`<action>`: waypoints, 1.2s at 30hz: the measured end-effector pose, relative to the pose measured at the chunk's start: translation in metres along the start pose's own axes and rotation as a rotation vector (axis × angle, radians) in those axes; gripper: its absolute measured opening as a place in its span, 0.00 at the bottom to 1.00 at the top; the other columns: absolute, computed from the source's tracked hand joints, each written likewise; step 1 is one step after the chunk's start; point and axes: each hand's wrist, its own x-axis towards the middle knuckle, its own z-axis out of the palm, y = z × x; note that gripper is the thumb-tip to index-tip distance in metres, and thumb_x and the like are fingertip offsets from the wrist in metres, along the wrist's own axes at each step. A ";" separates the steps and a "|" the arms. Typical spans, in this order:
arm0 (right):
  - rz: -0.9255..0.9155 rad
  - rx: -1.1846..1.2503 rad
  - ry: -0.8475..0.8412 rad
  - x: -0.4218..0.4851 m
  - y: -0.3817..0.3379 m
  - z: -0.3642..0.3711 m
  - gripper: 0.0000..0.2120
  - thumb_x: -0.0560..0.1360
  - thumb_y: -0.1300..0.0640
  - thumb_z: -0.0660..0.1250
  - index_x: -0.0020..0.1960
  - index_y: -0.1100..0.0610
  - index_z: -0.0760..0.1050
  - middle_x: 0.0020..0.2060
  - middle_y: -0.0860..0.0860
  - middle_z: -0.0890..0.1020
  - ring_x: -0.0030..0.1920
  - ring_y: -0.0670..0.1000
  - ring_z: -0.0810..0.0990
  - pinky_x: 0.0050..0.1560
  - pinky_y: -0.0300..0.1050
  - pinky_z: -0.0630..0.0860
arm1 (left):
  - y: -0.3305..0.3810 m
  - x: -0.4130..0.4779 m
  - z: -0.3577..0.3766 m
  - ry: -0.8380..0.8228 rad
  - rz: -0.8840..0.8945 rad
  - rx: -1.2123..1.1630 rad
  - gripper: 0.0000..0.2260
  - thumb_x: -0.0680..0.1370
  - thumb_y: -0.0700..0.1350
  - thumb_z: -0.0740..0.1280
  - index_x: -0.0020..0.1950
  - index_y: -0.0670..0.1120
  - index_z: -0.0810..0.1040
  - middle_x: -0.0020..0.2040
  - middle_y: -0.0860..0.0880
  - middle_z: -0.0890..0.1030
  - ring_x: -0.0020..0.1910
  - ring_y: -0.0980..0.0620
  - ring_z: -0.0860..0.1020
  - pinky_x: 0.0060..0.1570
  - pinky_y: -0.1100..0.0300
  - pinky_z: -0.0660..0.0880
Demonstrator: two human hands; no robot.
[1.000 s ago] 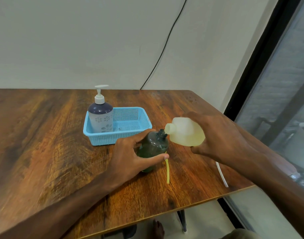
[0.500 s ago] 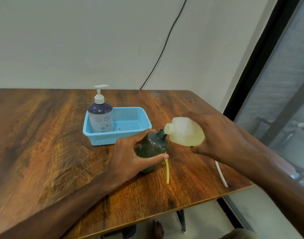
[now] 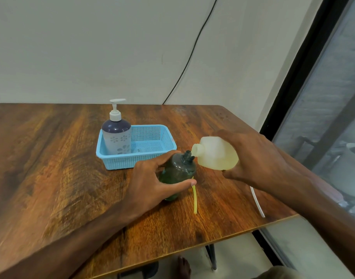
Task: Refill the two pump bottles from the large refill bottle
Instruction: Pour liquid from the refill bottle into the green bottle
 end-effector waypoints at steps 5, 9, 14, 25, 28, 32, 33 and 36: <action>-0.005 -0.007 0.014 0.000 0.001 0.000 0.42 0.67 0.46 0.80 0.76 0.44 0.65 0.66 0.46 0.78 0.65 0.51 0.75 0.57 0.45 0.74 | -0.001 0.000 0.000 -0.008 0.003 0.007 0.30 0.65 0.63 0.79 0.63 0.66 0.71 0.57 0.75 0.71 0.58 0.82 0.70 0.52 0.82 0.68; -0.006 -0.006 0.003 0.000 0.002 0.000 0.42 0.67 0.45 0.79 0.76 0.44 0.64 0.68 0.46 0.76 0.67 0.50 0.73 0.59 0.45 0.74 | -0.003 0.000 0.000 -0.007 0.008 0.007 0.30 0.65 0.62 0.79 0.64 0.64 0.71 0.57 0.76 0.71 0.57 0.84 0.69 0.52 0.83 0.68; -0.015 0.002 -0.009 0.000 0.002 -0.001 0.42 0.67 0.45 0.79 0.77 0.44 0.64 0.70 0.46 0.75 0.69 0.51 0.73 0.61 0.46 0.73 | -0.002 0.000 0.000 -0.001 0.002 0.012 0.31 0.65 0.63 0.78 0.64 0.65 0.70 0.57 0.76 0.70 0.57 0.84 0.69 0.53 0.83 0.68; -0.008 0.004 -0.022 0.000 0.000 -0.003 0.42 0.68 0.46 0.79 0.77 0.44 0.63 0.70 0.46 0.74 0.70 0.51 0.71 0.63 0.46 0.73 | -0.006 0.000 0.001 -0.017 -0.003 0.010 0.32 0.65 0.63 0.79 0.66 0.63 0.72 0.58 0.76 0.70 0.58 0.83 0.69 0.53 0.81 0.69; -0.008 0.005 -0.022 0.000 0.000 -0.004 0.42 0.68 0.46 0.79 0.76 0.44 0.64 0.70 0.46 0.75 0.69 0.51 0.72 0.62 0.46 0.73 | -0.007 0.000 0.002 -0.017 -0.006 0.019 0.33 0.65 0.66 0.78 0.67 0.63 0.72 0.58 0.76 0.70 0.58 0.83 0.69 0.53 0.81 0.70; -0.013 0.018 -0.021 -0.001 -0.001 -0.006 0.41 0.68 0.47 0.79 0.76 0.43 0.64 0.70 0.46 0.75 0.69 0.50 0.71 0.63 0.46 0.72 | -0.007 0.000 0.001 -0.021 -0.011 0.020 0.34 0.65 0.66 0.77 0.68 0.62 0.72 0.59 0.74 0.72 0.58 0.82 0.69 0.54 0.81 0.70; -0.011 0.016 -0.027 -0.001 -0.001 -0.006 0.41 0.68 0.47 0.79 0.76 0.43 0.64 0.70 0.46 0.74 0.69 0.51 0.71 0.63 0.46 0.72 | -0.007 0.000 0.001 -0.021 -0.012 0.015 0.33 0.65 0.66 0.77 0.68 0.62 0.73 0.60 0.73 0.72 0.58 0.82 0.69 0.54 0.81 0.70; -0.004 0.006 -0.032 -0.001 -0.002 -0.007 0.42 0.68 0.47 0.79 0.76 0.44 0.63 0.70 0.46 0.74 0.70 0.51 0.71 0.63 0.47 0.72 | -0.005 0.000 0.001 -0.018 -0.012 0.007 0.32 0.65 0.63 0.79 0.66 0.62 0.72 0.58 0.75 0.71 0.58 0.83 0.69 0.52 0.82 0.69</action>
